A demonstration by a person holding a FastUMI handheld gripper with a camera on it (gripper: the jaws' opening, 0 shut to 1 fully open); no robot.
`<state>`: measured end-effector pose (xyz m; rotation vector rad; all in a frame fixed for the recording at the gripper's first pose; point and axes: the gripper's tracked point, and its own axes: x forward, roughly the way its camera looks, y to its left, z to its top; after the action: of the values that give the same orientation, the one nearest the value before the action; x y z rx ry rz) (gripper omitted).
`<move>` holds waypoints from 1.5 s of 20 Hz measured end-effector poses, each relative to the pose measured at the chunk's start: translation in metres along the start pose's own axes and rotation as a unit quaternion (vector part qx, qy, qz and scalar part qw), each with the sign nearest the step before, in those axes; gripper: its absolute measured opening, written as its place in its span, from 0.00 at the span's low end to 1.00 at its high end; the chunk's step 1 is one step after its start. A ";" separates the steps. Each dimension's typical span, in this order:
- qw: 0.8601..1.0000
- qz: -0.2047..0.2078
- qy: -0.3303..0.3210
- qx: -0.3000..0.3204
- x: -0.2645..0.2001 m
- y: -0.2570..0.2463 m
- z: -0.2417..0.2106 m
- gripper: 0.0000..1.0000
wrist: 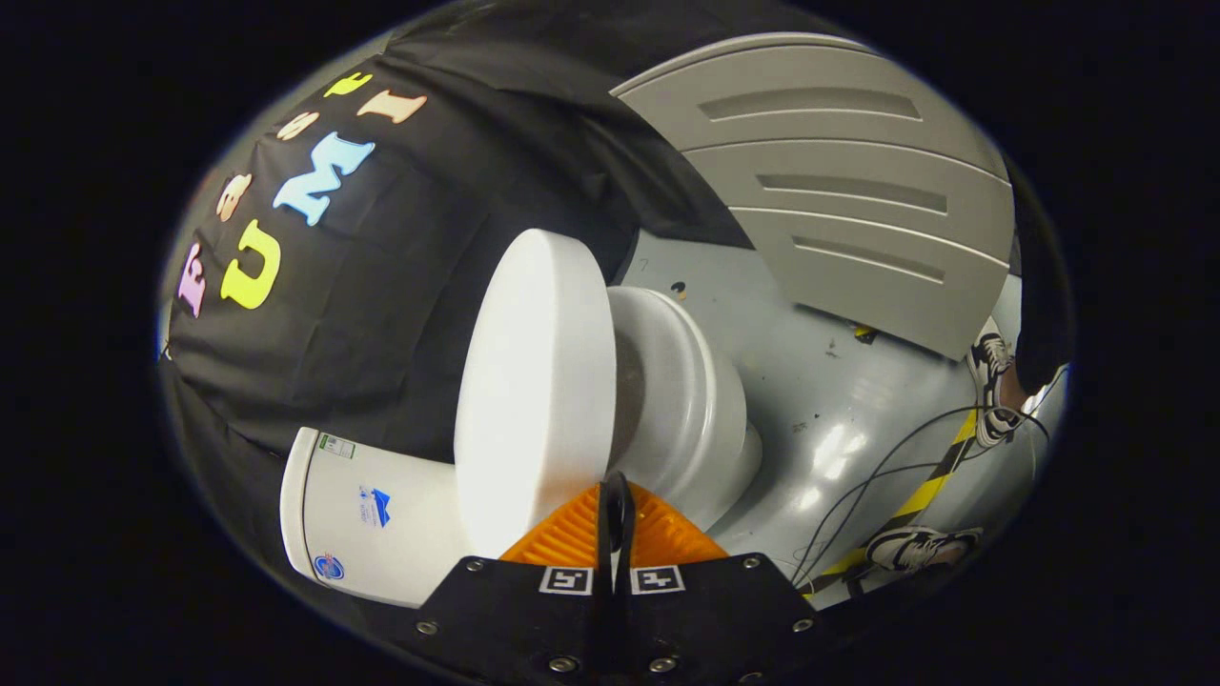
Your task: Open the toilet lid.
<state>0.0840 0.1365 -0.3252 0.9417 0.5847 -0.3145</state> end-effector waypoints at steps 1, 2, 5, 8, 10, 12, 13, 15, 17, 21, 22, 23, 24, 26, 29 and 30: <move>1.000 0.002 -0.008 -0.006 -0.004 0.006 0.001 0.00; 1.000 0.003 -0.015 -0.011 -0.008 0.011 0.001 0.00; 0.999 -0.008 -0.025 -0.039 -0.015 0.023 0.003 0.00; 0.997 -0.022 -0.036 -0.069 -0.023 0.037 0.005 0.00; 0.995 -0.030 -0.043 -0.089 -0.029 0.048 0.005 0.00; 0.990 -0.039 -0.053 -0.126 -0.037 0.062 0.005 0.00; 0.986 -0.043 -0.058 -0.148 -0.040 0.069 0.006 0.00; 0.977 -0.052 -0.070 -0.193 -0.048 0.080 0.005 0.00; 0.970 -0.053 -0.080 -0.222 -0.054 0.095 0.005 0.00; 0.960 -0.061 -0.095 -0.256 -0.064 0.113 0.000 0.00; 0.957 -0.064 -0.097 -0.266 -0.065 0.117 -0.001 0.00; 0.953 -0.065 -0.100 -0.277 -0.067 0.121 -0.002 0.00; 0.949 -0.064 -0.105 -0.289 -0.069 0.127 -0.002 0.00; 0.942 -0.063 -0.113 -0.310 -0.074 0.138 -0.006 0.00; 0.926 -0.068 -0.125 -0.351 -0.082 0.156 -0.012 0.00; 0.921 -0.069 -0.128 -0.361 -0.083 0.161 -0.014 0.00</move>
<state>0.0922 0.2383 -0.1749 0.1411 0.4702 -0.3094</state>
